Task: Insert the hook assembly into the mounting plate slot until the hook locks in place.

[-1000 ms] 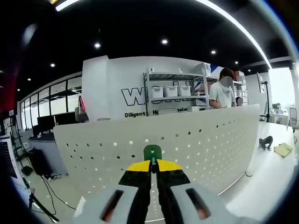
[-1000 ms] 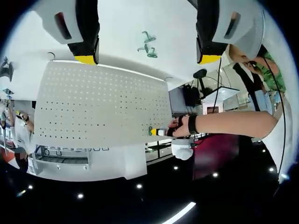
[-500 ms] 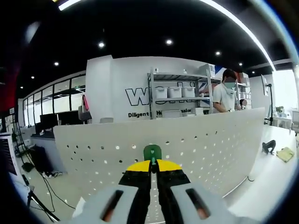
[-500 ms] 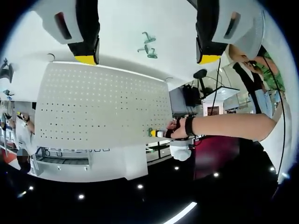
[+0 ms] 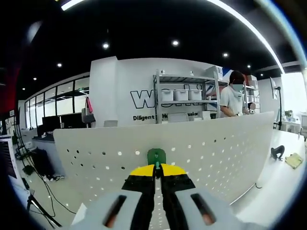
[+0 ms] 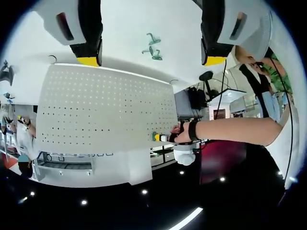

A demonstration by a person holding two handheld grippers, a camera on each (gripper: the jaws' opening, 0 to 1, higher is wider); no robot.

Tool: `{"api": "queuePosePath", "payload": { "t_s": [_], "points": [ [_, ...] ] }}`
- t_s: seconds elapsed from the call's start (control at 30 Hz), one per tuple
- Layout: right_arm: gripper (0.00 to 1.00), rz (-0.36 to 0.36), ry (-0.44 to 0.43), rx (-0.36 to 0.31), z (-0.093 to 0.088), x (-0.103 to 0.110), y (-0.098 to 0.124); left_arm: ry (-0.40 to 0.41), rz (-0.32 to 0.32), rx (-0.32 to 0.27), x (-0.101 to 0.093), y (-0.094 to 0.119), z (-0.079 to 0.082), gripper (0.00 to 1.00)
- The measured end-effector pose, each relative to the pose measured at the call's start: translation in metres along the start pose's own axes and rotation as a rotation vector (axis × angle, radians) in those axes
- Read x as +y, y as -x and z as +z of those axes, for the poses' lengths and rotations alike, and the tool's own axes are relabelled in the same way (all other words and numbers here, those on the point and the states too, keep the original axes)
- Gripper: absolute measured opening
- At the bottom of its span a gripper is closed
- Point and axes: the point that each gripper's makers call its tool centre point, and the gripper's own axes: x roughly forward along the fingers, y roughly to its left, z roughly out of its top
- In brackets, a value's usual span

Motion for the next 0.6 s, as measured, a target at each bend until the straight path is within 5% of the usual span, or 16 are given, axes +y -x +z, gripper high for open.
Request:
{"api": "queuePosePath", "payload": {
  "t_s": [0.6],
  "points": [
    [0.86,-0.002,-0.005,0.002,-0.001,-0.0006,0.0,-0.001,0.005,0.008,-0.0015,-0.0046,0.0001,0.03]
  ]
}}
